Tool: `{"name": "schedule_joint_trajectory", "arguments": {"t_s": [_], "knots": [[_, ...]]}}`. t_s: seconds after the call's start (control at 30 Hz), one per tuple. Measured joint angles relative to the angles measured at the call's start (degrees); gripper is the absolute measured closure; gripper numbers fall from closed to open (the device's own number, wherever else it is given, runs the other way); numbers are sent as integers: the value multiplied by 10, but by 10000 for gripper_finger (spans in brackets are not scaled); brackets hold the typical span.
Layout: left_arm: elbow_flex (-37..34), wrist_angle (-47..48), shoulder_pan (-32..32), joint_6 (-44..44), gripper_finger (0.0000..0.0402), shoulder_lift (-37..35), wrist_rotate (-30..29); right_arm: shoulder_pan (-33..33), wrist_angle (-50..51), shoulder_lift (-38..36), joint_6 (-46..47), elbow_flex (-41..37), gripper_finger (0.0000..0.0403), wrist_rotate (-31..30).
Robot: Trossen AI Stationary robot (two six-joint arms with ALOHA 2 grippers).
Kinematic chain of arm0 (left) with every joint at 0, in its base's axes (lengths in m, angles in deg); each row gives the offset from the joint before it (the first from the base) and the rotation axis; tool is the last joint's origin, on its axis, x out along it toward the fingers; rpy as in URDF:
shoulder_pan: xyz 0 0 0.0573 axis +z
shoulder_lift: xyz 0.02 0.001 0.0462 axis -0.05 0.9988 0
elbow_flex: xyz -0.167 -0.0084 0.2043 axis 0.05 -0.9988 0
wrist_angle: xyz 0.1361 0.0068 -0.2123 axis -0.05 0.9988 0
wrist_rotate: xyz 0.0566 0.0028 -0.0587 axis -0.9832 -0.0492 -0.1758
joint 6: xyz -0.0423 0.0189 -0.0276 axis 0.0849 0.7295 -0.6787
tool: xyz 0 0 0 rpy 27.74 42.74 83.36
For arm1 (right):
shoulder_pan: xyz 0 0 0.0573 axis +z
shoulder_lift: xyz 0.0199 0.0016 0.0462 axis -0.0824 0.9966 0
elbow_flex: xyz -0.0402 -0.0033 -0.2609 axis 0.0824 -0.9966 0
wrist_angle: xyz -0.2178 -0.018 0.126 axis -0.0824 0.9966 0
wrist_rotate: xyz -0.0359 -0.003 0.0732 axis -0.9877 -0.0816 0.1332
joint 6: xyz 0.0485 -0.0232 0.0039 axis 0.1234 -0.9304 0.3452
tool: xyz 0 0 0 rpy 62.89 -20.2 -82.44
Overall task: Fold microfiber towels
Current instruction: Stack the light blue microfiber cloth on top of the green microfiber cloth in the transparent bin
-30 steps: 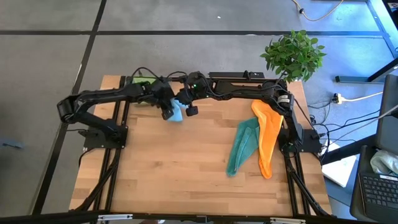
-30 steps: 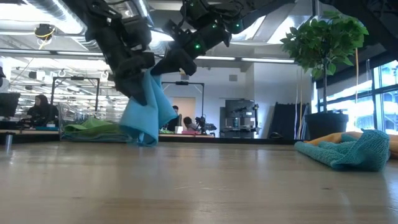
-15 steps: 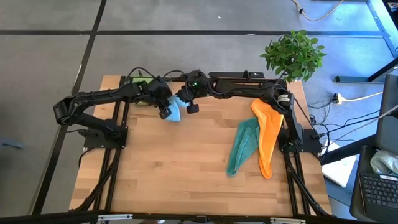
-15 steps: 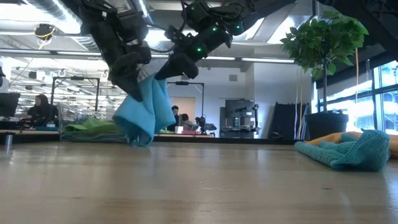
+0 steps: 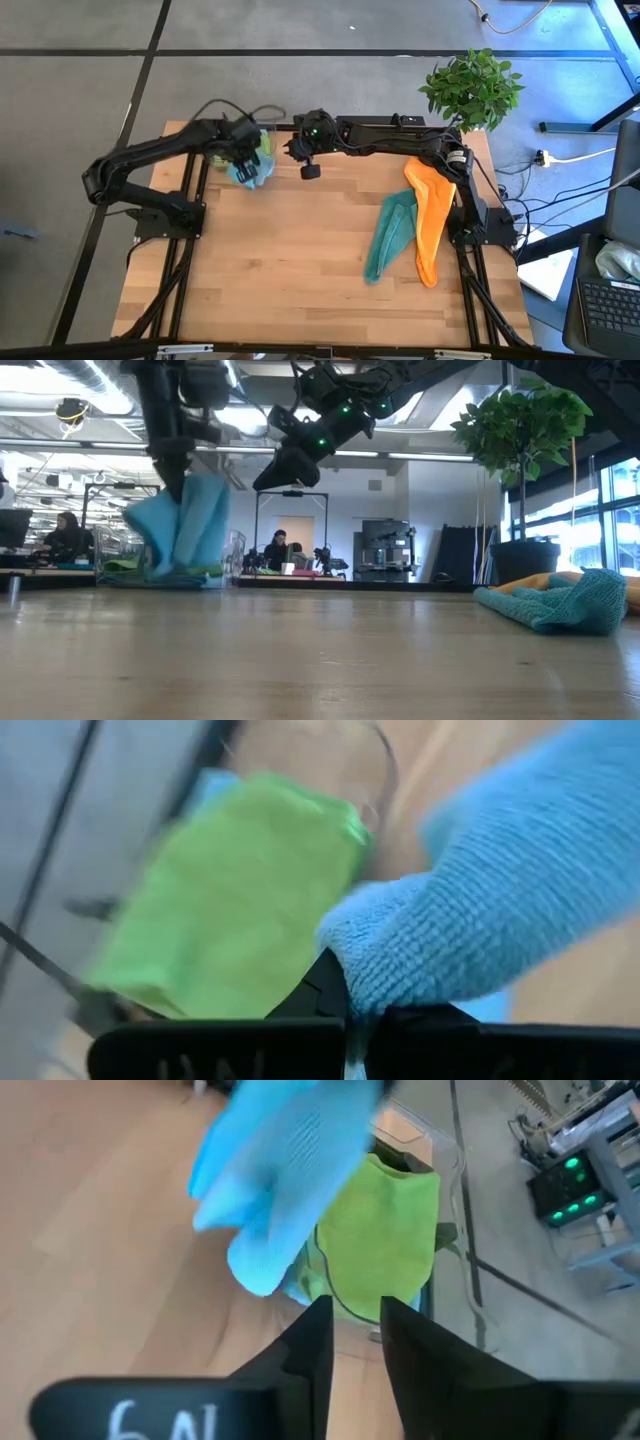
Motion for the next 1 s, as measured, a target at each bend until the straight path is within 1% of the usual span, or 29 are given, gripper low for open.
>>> {"name": "schedule_joint_trajectory", "arguments": {"t_s": [0.07, 0.17, 0.3, 0.43, 0.53, 0.67, 0.83, 0.93, 1.0], "knots": [[17, -1, 25, 56, 401, 5, 10, 0, 4, 0, 12, 0, 308, 0], [28, 8, 75, 117, 401, 20, 27, 3, 23, 0, 13, 0, 302, 0], [29, 16, 142, 164, 401, 55, 24, 8, 53, 0, 14, 0, 298, 2], [29, -4, 182, 209, 401, 105, 6, 12, 76, 0, 14, 0, 297, 3], [29, -28, 192, 236, 401, 144, -5, 12, 89, 0, 16, 0, 297, 3], [31, -35, 194, 280, 401, 186, -45, 11, 107, 0, 23, 0, 297, 7], [71, -27, 196, 313, 401, 212, -94, 14, 116, 0, 27, 0, 297, 20], [99, -42, 202, 338, 401, 213, -97, 20, 118, -2, 27, 0, 297, 22], [114, -58, 208, 357, 401, 213, -85, 25, 119, -7, 27, 0, 297, 22]]}}
